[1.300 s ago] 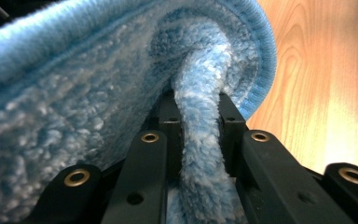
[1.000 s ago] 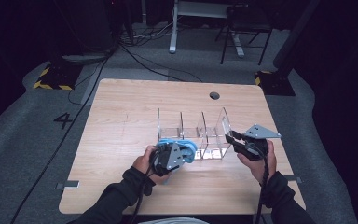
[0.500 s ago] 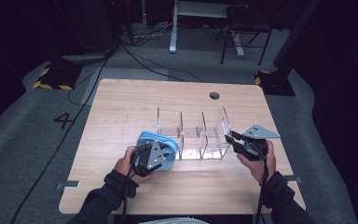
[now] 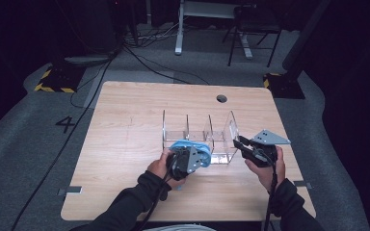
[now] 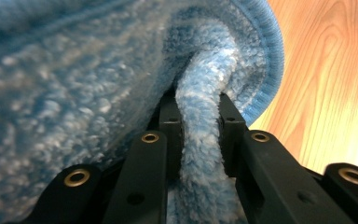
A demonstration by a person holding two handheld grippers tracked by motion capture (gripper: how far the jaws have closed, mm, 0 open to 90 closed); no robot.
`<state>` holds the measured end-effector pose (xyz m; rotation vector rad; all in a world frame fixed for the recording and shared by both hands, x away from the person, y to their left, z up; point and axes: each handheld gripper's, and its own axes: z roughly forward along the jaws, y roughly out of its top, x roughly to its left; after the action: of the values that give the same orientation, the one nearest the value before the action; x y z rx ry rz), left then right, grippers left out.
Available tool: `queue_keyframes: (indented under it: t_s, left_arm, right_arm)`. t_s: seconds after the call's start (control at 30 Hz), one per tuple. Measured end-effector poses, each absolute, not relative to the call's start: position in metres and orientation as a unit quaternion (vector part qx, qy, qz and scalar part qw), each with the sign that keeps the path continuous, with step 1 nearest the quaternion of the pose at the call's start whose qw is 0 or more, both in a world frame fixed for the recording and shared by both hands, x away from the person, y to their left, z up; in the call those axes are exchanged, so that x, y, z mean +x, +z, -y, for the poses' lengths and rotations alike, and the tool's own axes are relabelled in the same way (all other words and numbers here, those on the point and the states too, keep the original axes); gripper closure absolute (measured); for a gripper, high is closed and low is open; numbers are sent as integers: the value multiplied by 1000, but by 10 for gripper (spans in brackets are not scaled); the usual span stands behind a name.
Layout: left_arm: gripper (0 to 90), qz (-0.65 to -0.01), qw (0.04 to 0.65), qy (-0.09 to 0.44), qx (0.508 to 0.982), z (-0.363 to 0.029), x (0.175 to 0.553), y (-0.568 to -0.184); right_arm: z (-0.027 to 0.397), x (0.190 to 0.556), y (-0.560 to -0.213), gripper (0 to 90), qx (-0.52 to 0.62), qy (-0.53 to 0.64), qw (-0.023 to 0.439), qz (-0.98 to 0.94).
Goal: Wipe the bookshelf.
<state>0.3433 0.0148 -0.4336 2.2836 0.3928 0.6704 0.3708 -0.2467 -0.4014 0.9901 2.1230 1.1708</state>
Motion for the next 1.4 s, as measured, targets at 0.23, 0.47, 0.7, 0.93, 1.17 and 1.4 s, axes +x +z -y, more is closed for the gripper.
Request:
queue_keyframes:
  t_s: [0.23, 0.47, 0.7, 0.93, 1.17, 1.4]
  left_arm:
    - [779, -154, 344, 259, 889, 26, 347, -443]
    - [781, -161, 315, 276, 893, 43, 348, -441]
    - [782, -139, 323, 270, 896, 32, 341, -437]
    - [781, -159, 330, 262, 893, -9, 338, -429]
    - [781, -202, 324, 271, 884, -64, 332, -424]
    - [779, -235, 316, 276, 877, -103, 328, -427]
  right_arm:
    - [246, 369, -401, 738, 364, 433, 262, -782]
    - [250, 371, -401, 766, 375, 432, 268, -775]
    - [252, 372, -400, 764, 374, 434, 261, -777]
    - [253, 374, -399, 608, 367, 441, 254, -779]
    - [254, 388, -405, 603, 370, 447, 232, -780]
    - [253, 388, -403, 678, 353, 440, 233, -792]
